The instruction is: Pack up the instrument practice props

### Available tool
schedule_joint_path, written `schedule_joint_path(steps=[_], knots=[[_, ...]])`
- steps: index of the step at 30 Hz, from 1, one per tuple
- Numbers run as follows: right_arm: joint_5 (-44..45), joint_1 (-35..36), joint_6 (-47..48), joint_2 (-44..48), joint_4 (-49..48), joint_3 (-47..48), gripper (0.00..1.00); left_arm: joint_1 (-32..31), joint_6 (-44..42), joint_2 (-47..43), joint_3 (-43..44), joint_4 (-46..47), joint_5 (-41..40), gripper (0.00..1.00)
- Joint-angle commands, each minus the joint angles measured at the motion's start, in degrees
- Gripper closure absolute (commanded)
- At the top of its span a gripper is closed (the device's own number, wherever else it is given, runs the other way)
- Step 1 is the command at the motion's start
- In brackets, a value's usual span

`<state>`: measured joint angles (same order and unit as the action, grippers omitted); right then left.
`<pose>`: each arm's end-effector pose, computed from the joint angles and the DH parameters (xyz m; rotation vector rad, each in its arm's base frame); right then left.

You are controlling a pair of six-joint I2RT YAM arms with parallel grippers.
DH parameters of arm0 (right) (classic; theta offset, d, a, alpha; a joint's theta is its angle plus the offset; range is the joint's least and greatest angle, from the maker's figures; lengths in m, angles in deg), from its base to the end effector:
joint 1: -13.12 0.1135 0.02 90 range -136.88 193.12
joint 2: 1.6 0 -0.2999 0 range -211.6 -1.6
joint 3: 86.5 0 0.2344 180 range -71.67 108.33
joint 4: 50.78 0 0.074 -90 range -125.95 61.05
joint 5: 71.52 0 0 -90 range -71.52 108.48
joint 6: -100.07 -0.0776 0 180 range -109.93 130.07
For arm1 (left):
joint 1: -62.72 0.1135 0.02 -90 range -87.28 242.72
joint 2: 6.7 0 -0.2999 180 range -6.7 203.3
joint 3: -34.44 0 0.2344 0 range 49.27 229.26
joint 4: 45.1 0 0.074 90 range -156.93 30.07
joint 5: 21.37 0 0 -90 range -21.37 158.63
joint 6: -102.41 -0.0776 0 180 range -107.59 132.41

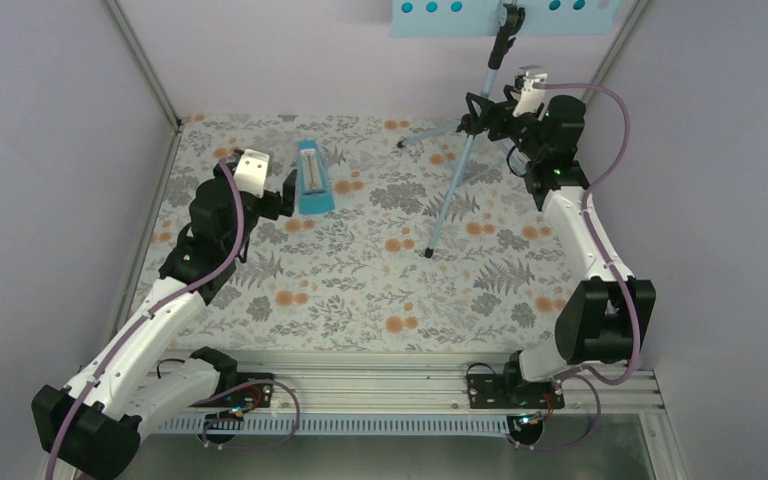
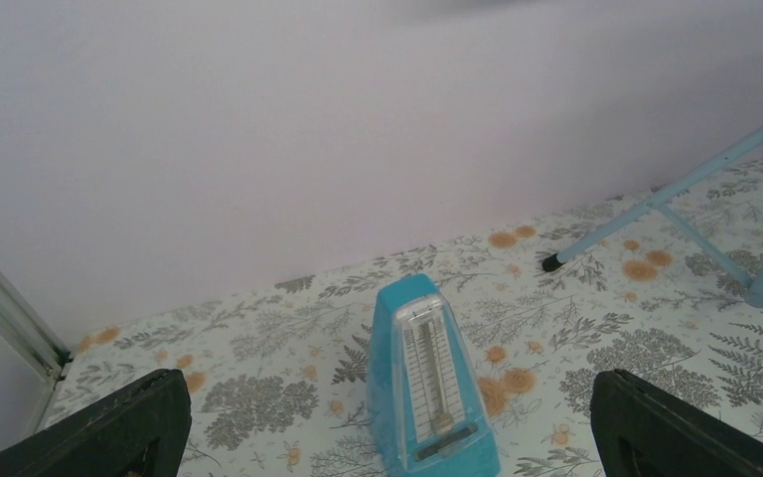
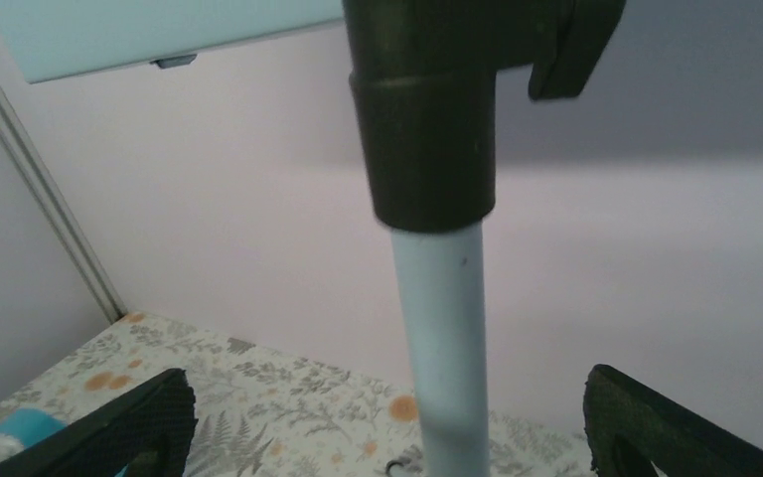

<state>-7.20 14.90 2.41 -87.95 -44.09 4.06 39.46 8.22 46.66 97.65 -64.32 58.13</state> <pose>0.3772 0.0454 0.4238 -0.2657 1.6099 0.4877 0.2079 -0.0740 0.3698 0.2790 1.7097 -0.0862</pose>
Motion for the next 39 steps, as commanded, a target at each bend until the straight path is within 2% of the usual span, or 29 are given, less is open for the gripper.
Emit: schedule_joint_path(steps=[1, 7, 12, 16, 18, 22, 26, 32, 39], knots=[[1.81, -0.11, 4.49, -3.06, -4.05, 4.09, 0.1, -0.62, 0.21, -0.04, 0.04, 1.13, -0.05, 0.0], [1.36, 0.27, 6.93, -7.24, -6.12, 7.43, 0.31, -1.03, -0.18, -0.42, -0.48, 1.57, -1.16, 0.0], [0.81, 0.71, 7.03, -7.48, -9.42, 7.1, 0.69, -1.62, -0.52, 0.1, -0.57, 1.44, -2.03, 0.0], [-1.8, 0.85, 6.83, -5.79, -9.96, 6.86, 0.89, -2.08, -0.9, -0.15, -0.72, 1.56, -3.01, 0.0], [-3.91, 0.81, 6.49, -3.86, -10.64, 5.69, 0.96, -2.2, -0.92, -0.34, -0.81, 1.64, -3.14, 0.0], [-9.85, 0.85, 4.87, 1.06, -13.03, 1.83, 0.96, -2.46, -0.97, -0.13, -0.82, 1.58, -3.27, 0.0], [-16.2, 0.86, 3.71, 4.12, -11.25, 0.66, 0.96, -2.91, -1.14, -0.25, -0.87, 1.66, -3.57, 0.0], [-25.18, 1.0, 5.61, 6.17, -7.39, -0.84, 0.96, -3.27, -1.4, -0.68, -0.94, 1.66, -4.03, 0.0], [-31.01, 1.57, 8.65, 6.49, -6.54, -5.71, 0.96, -3.75, -1.55, -0.84, -1.2, 1.89, -3.97, 0.0]])
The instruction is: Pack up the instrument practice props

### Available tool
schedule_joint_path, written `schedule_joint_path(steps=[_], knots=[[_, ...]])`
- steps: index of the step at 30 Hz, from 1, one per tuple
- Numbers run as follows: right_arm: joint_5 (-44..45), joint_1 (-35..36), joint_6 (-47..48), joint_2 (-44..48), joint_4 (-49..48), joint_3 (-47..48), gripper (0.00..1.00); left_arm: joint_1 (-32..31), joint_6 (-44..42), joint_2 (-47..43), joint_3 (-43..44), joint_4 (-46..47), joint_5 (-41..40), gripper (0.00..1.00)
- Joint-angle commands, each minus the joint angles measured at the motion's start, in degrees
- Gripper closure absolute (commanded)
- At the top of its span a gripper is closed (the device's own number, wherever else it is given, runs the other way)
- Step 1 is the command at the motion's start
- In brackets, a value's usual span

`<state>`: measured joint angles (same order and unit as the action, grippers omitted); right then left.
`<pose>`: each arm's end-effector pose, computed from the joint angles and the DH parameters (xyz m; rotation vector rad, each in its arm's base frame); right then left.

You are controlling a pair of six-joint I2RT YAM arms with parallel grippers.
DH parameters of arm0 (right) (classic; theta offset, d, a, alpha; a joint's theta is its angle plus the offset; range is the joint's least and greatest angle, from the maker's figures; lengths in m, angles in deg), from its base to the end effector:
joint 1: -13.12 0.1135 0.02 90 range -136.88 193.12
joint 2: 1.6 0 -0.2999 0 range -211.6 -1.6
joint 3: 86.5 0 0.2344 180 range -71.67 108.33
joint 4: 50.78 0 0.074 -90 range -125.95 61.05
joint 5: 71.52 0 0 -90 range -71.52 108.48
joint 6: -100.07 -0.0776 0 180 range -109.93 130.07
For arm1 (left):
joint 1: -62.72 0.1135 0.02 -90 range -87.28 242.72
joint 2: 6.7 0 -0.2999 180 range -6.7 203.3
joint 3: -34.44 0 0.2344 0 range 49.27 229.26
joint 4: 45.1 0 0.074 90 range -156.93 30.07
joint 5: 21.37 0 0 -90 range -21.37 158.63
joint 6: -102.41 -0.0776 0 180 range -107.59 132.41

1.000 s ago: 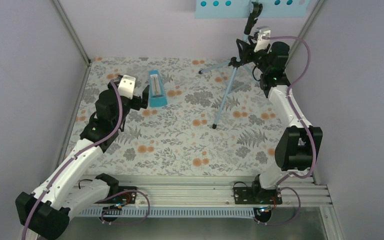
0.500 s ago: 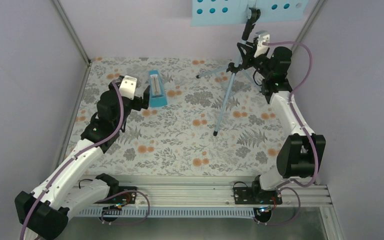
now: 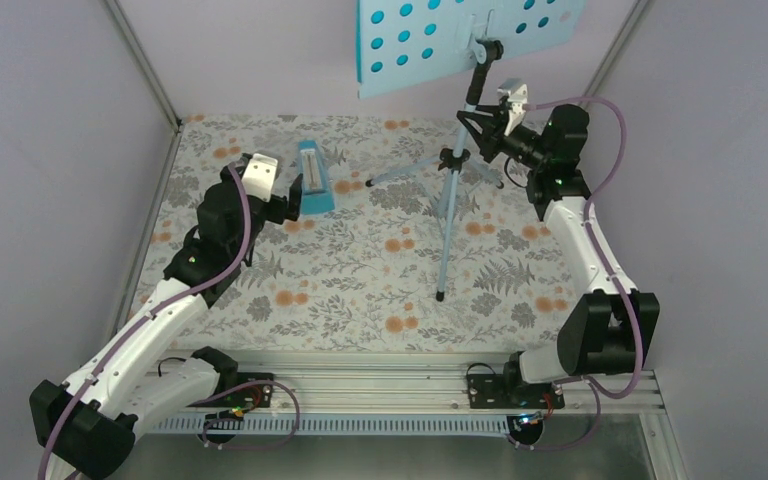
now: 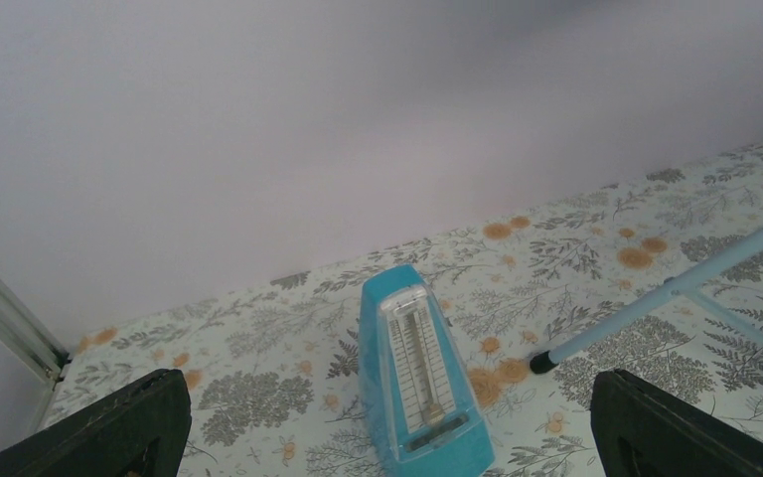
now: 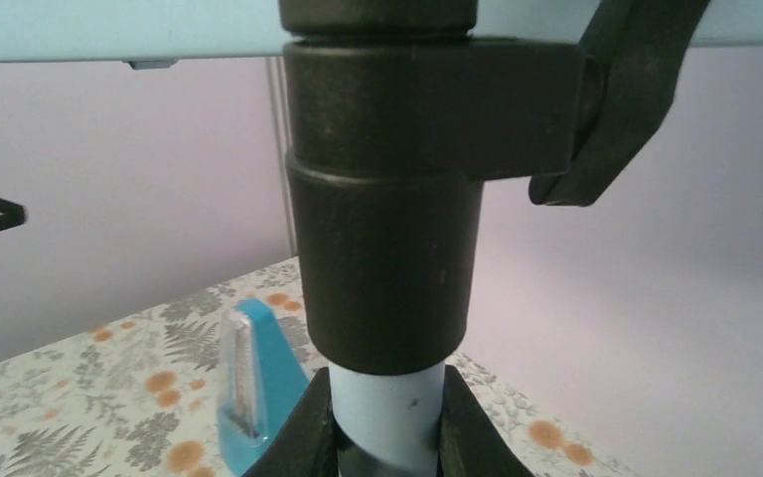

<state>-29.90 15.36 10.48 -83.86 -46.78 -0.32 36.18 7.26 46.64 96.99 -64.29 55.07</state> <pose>0.3365 0.0712 0.4265 -0.6943 1.4567 0.6848 0.2045 -0.0818 0.3657 0.3066 1.7133 -0.0675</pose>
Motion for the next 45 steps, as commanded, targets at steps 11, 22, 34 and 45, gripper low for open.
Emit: schedule_joint_path(steps=[11, 22, 34, 45], knots=[[2.99, 1.25, -4.75, 10.22, -6.78, -11.51, 0.05, -0.96, -0.97, -1.33, -0.92, 2.2, -2.24, 0.0], [32.74, 8.03, -19.28, 27.56, 4.48, -31.33, 0.05, -1.48, -0.76, -2.24, -1.24, 2.56, -2.5, 0.0], [55.33, 20.95, -16.36, 20.69, 10.39, -28.81, 0.33, -2.07, -1.03, -1.92, -0.93, 2.12, -3.3, 0.0], [54.33, 22.48, -8.23, 11.66, 6.78, -22.77, 0.73, -2.19, -0.96, -1.76, -0.62, 1.66, -3.53, 0.0]])
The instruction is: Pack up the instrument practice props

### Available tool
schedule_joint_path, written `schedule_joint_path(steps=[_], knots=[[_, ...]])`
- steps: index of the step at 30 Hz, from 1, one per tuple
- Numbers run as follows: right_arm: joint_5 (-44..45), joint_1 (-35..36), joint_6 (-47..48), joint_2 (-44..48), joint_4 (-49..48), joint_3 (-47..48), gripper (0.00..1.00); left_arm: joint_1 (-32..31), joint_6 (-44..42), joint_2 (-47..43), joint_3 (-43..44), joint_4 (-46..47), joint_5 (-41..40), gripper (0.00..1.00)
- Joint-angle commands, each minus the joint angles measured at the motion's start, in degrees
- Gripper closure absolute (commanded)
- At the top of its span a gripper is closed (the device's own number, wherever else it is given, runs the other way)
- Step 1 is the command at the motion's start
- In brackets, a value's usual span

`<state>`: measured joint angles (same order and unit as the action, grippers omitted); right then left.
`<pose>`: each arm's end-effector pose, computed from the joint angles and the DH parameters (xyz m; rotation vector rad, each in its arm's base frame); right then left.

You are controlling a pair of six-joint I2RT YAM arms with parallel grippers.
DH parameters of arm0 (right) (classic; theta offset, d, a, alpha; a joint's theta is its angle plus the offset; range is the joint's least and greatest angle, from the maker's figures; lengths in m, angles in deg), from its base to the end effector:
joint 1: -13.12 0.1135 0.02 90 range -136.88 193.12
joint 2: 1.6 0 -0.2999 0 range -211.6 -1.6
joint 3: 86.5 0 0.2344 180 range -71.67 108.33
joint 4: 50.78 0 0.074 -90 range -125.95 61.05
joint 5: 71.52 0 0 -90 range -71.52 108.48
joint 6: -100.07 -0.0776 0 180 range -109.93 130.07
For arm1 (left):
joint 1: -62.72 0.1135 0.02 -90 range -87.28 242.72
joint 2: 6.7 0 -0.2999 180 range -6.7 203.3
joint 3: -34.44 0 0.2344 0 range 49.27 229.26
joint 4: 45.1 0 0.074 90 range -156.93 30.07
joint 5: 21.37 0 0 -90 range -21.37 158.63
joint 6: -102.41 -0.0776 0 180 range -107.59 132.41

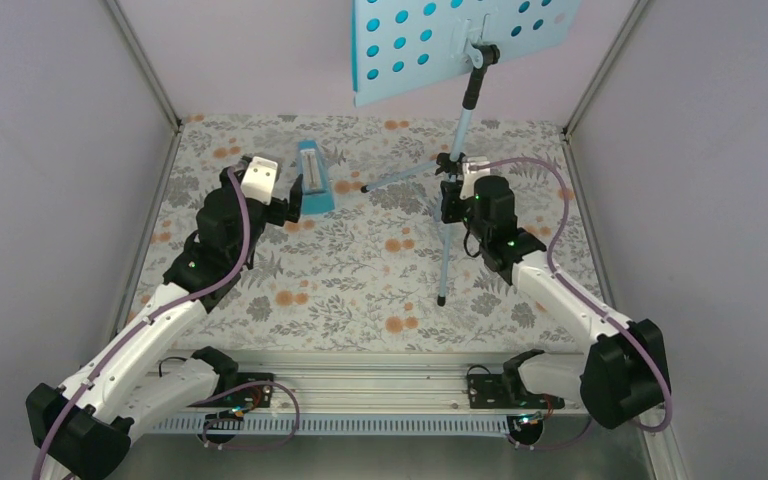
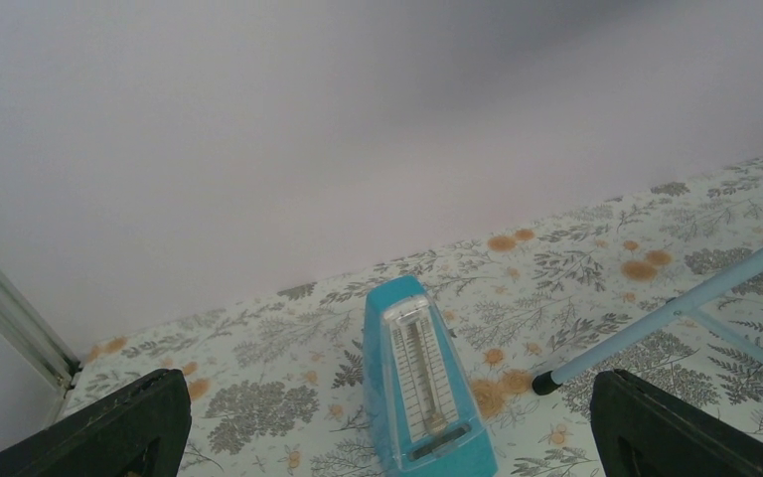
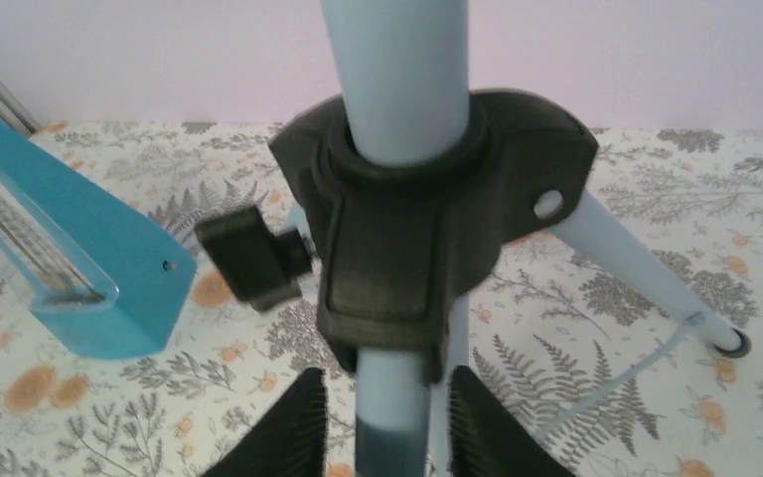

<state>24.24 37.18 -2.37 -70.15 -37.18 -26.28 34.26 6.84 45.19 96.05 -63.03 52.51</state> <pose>0.2612 0.1081 0.3022 -0.1324 1.9608 0.3216 0.1975 -0.0825 0.3678 0.2974 1.6827 -0.0561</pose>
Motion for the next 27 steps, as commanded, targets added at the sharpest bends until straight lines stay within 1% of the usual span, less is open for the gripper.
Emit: schedule_joint_path(steps=[1, 6, 10, 13, 15, 17, 19, 23, 25, 27], knots=[[-0.57, 0.68, 5.73, -2.46, -3.19, 3.5, 0.79, -0.27, -0.54, -0.39, 0.32, 0.37, -1.08, 0.0], [-6.24, 0.73, 12.76, -1.69, -6.85, 1.7, 0.95, -0.38, -0.55, -0.39, 0.4, 0.3, -1.23, 0.0], [-14.81, 0.64, 17.87, -0.91, -6.76, 0.96, 0.96, -0.4, -0.42, 0.01, 0.58, 0.12, -0.91, 0.0], [-19.74, 0.51, 18.22, -0.56, -6.87, 0.62, 0.96, -0.46, -0.54, 0.09, 0.63, -0.05, -0.82, 0.0], [-22.55, 0.56, 18.47, -0.15, -6.73, 0.28, 0.96, -0.48, -0.91, -0.13, 0.59, 0.08, 1.09, 0.0], [-23.92, 0.51, 18.75, 0.42, -6.46, -0.27, 0.96, -0.53, -1.92, -0.1, 0.42, 0.42, 5.85, 0.0], [-25.11, 0.56, 19.24, 1.4, -6.05, -1.33, 0.96, -0.58, -3.04, 0.7, 0.53, 0.26, 13.42, 0.0], [-30.84, 0.56, 19.55, 5.28, -7.47, -5.21, 0.96, -0.83, -4.72, 5.72, 2.67, -1.62, 33.76, 0.0], [-34.92, 0.55, 19.39, 6.92, -8.0, -6.54, 0.96, -1.51, -4.53, 8.81, 4.08, -2.76, 38.54, 0.02], [-37.67, 0.5, 19.41, 7.8, -7.39, -6.78, 0.96, -2.58, -4.67, 11.78, 5.39, -4.04, 40.65, 0.03]])
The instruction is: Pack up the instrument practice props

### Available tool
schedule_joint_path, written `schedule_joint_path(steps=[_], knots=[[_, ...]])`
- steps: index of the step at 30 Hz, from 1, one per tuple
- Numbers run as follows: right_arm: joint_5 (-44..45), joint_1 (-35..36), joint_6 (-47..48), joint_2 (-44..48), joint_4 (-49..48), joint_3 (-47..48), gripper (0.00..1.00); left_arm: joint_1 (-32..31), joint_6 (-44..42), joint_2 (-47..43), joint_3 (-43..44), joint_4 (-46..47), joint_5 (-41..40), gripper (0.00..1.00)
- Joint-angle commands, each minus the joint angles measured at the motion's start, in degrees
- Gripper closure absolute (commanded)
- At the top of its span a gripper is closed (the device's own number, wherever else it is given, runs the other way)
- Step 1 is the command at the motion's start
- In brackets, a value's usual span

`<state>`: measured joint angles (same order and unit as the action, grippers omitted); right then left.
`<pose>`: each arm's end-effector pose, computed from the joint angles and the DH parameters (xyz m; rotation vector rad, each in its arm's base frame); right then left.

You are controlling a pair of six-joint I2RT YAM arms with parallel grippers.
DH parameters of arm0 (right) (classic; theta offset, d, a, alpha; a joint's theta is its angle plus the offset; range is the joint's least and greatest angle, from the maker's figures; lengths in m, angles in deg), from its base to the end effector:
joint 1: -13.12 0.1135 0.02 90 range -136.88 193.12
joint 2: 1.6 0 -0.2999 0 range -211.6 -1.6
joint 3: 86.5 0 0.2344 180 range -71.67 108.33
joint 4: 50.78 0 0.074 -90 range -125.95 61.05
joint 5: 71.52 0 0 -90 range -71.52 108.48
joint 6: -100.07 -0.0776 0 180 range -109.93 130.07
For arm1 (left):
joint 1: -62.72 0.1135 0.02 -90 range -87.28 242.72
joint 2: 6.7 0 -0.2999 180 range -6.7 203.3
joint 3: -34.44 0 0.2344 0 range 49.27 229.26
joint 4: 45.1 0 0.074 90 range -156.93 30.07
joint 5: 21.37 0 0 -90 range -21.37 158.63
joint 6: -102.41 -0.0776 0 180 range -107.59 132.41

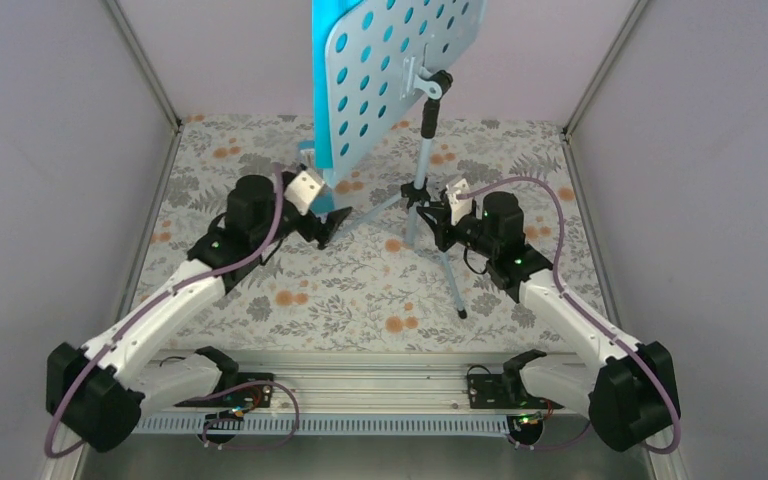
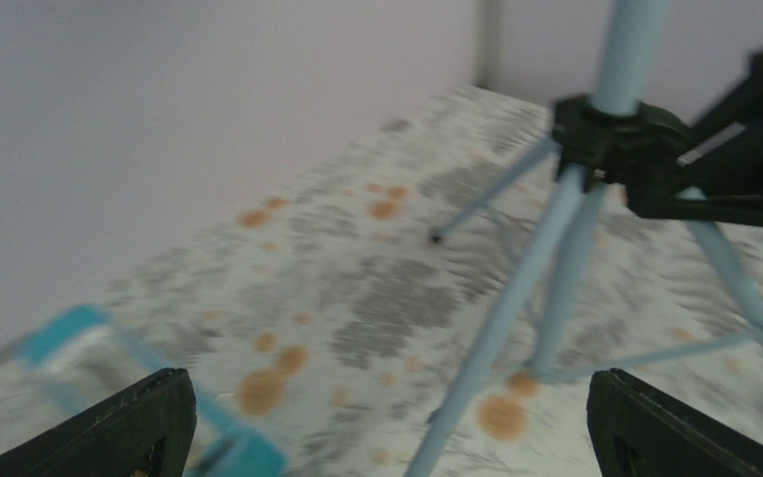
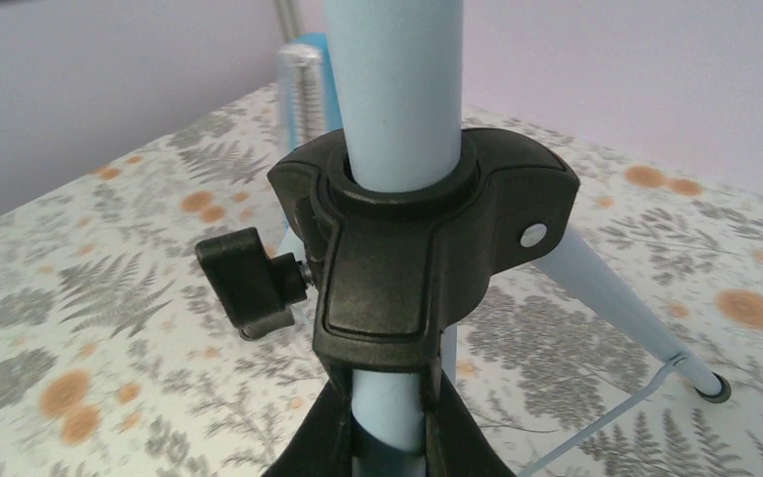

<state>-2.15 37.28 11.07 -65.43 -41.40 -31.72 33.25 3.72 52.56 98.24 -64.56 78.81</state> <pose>0.2245 0.1307 0.2994 -0.6577 1.8017 0.6142 0.2071 -0.1328 0.3511 0.7216 1.7004 -0.4168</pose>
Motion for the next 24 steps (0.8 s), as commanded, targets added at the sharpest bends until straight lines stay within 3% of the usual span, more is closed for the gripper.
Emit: schedule_joint_path(steps=[1, 7, 11, 16, 24], knots=[[-11.93, 0.44, 6.05, 3.43, -2.84, -1.5, 0.96, -2.08, -1.53, 5.78, 3.74, -2.86, 15.5, 0.04], [-14.83, 0.48, 5.4, 4.45, -4.4, -3.23, 0.96, -3.49, 0.03, 13.28, 5.89, -2.86, 24.11, 0.1], [-15.55, 0.52, 5.04, 4.51, -5.27, -4.02, 0.96, -4.16, 0.42, 18.25, 7.78, -2.57, 29.5, 0.21], [-16.25, 0.51, 5.26, 4.57, -5.37, -4.47, 0.96, -4.19, -0.09, 22.5, 10.57, -2.99, 29.96, 0.35], [-15.65, 0.49, 5.08, 4.48, -6.4, -5.02, 0.96, -4.28, 0.31, 25.76, 12.52, -1.47, 29.82, 0.42]])
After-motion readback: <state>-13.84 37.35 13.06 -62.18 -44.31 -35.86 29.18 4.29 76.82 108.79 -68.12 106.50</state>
